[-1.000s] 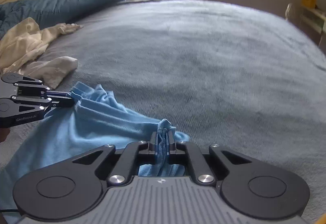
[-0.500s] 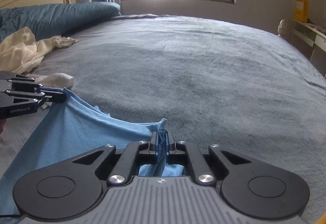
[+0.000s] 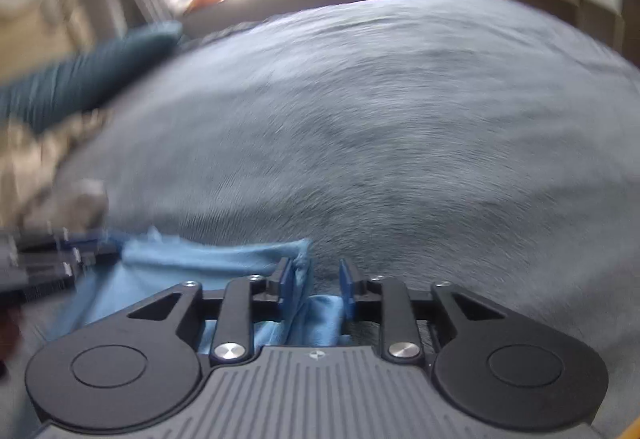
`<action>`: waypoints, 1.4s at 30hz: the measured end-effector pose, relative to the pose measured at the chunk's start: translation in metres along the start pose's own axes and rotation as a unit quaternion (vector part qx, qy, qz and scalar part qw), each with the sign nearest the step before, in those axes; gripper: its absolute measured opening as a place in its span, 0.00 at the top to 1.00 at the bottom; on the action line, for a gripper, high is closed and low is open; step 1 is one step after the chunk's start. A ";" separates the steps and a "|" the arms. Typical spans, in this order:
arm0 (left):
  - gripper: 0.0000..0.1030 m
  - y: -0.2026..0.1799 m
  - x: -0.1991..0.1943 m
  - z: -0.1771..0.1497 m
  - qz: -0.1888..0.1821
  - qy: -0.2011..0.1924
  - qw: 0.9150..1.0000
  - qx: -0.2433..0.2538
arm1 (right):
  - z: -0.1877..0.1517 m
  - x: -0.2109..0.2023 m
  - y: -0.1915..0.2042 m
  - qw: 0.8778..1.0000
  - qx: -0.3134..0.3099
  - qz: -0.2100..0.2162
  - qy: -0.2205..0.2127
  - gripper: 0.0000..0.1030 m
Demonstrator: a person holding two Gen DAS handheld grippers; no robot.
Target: Fold clothes
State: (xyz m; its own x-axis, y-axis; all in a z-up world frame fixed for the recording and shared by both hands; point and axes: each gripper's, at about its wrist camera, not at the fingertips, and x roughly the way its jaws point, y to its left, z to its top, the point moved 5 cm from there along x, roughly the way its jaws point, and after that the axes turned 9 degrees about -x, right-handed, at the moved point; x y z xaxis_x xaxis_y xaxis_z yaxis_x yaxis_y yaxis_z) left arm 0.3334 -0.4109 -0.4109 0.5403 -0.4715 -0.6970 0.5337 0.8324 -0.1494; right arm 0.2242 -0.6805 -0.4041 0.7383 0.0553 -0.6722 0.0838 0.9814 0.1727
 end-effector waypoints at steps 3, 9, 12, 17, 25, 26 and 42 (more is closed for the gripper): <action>0.64 0.008 -0.010 0.005 -0.006 0.005 0.999 -0.038 | 0.001 -0.023 -0.018 0.999 0.034 -0.015 -0.012 0.72; 0.61 0.011 -0.039 0.011 -0.014 0.003 0.998 -0.060 | -0.004 -0.084 -0.026 0.998 0.029 -0.042 -0.024 0.72; 0.60 0.007 -0.059 0.010 -0.025 0.006 0.998 -0.057 | -0.007 -0.120 -0.017 0.998 0.008 -0.054 -0.032 0.72; 0.59 -0.002 -0.098 -0.003 -0.044 0.037 0.997 -0.045 | -0.017 -0.185 0.008 0.997 -0.015 -0.065 -0.044 0.72; 0.57 -0.013 -0.156 -0.085 -0.073 0.123 0.988 -0.066 | -0.076 -0.243 0.061 0.997 -0.042 -0.057 0.012 0.72; 0.57 -0.014 -0.158 -0.098 -0.069 0.132 0.986 -0.072 | -0.086 -0.240 0.070 0.997 -0.051 -0.051 0.024 0.72; 0.56 -0.003 -0.162 -0.158 -0.068 0.154 0.962 -0.216 | -0.135 -0.183 0.077 0.995 0.042 0.023 0.085 0.68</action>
State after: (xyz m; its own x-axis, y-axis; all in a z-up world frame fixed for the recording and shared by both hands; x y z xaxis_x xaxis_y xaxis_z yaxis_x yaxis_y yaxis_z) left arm 0.1416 -0.2913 -0.4079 0.2305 -0.5321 -0.8147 0.2301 0.8433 -0.4857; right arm 0.0047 -0.5903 -0.3648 0.6200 0.1370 -0.7725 0.1130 0.9588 0.2607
